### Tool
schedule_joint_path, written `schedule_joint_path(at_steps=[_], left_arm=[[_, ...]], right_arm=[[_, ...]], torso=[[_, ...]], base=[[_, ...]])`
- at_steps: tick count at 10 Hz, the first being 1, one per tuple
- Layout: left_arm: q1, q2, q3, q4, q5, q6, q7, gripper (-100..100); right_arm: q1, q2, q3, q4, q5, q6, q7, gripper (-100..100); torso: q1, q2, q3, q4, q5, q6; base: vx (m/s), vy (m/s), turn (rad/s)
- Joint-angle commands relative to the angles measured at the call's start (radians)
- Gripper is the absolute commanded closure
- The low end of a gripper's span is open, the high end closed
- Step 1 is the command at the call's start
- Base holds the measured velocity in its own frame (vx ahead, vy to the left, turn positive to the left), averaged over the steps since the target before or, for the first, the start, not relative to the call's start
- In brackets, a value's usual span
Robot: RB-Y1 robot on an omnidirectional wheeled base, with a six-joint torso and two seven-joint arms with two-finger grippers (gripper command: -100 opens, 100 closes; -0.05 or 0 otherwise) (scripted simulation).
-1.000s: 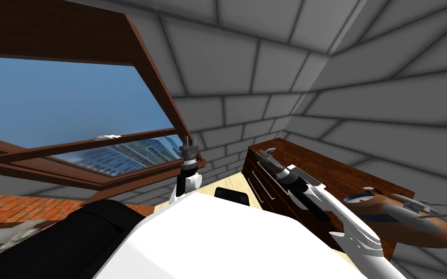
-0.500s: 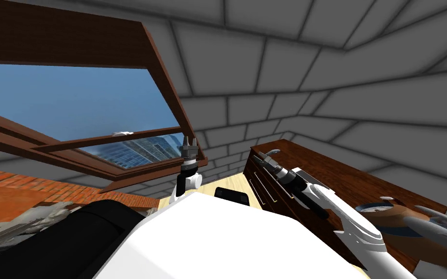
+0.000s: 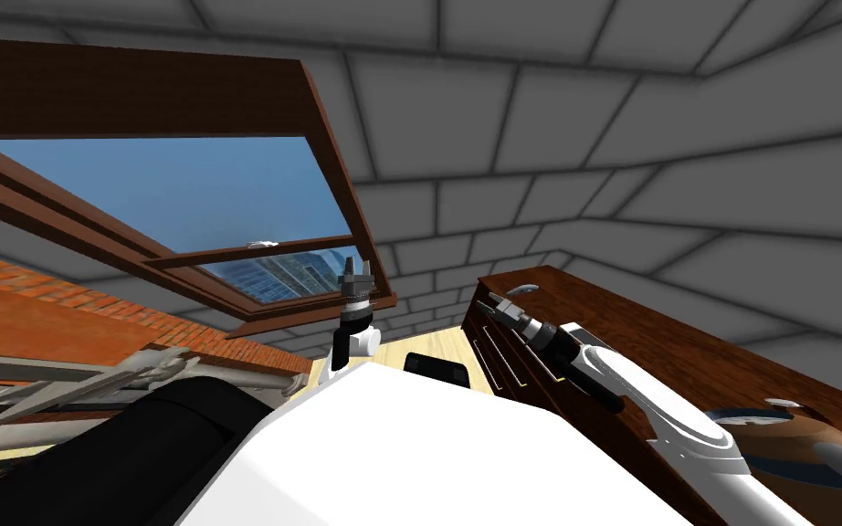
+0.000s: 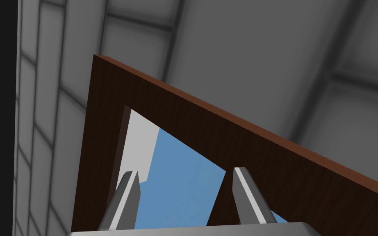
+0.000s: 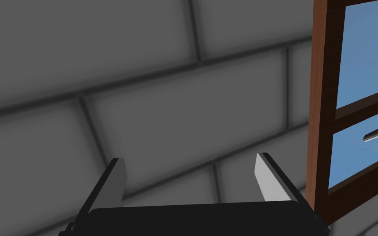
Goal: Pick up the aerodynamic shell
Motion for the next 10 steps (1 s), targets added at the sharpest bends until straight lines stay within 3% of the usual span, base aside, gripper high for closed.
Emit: schedule_joint_path(at_steps=[1,3,4,6,7,9,10], left_arm=[[0.0,0.0,0.0,0.0,0.0,0.0,0.0,0],[0.0,0.0,0.0,0.0,0.0,0.0,0.0,0],[0.0,0.0,0.0,0.0,0.0,0.0,0.0,0],[0.0,0.0,0.0,0.0,0.0,0.0,0.0,0],[0.0,0.0,0.0,0.0,0.0,0.0,0.0,0],[0.0,0.0,0.0,0.0,0.0,0.0,0.0,0],[0.0,0.0,0.0,0.0,0.0,0.0,0.0,0]], right_arm=[[-0.006,-0.05,0.012,0.032,0.05,0.007,-0.022,-100],[-0.006,-0.052,0.012,0.032,0.096,0.007,-0.022,-100],[-0.011,-0.099,0.025,0.06,0.131,0.018,-0.043,-100],[-0.011,-0.101,0.025,0.06,0.18,0.018,-0.043,-100],[-0.017,-0.148,0.038,0.085,0.217,0.029,-0.065,-100],[-0.017,-0.149,0.038,0.085,0.265,0.029,-0.065,-100],[-0.023,-0.197,0.05,0.109,0.301,0.041,-0.086,-100]], torso=[[0.0,0.0,0.0,0.0,0.0,0.0],[-0.001,0.001,0.0,0.0,0.0,0.0],[0.0,0.0,0.0,0.0,0.0,0.0],[-0.001,0.001,0.0,0.0,0.0,0.0],[0.0,0.0,0.0,0.0,0.0,0.0],[0.0,0.001,0.0,0.0,0.0,0.0],[0.0,0.0,0.0,0.0,0.0,0.0]], base=[[-0.041,-0.012,0.225],[-0.029,-0.016,0.049],[-0.038,-0.018,0.189],[-0.035,-0.013,0.065],[-0.042,-0.003,0.18],[-0.036,-0.013,0.06],[-0.04,-0.011,0.214]])
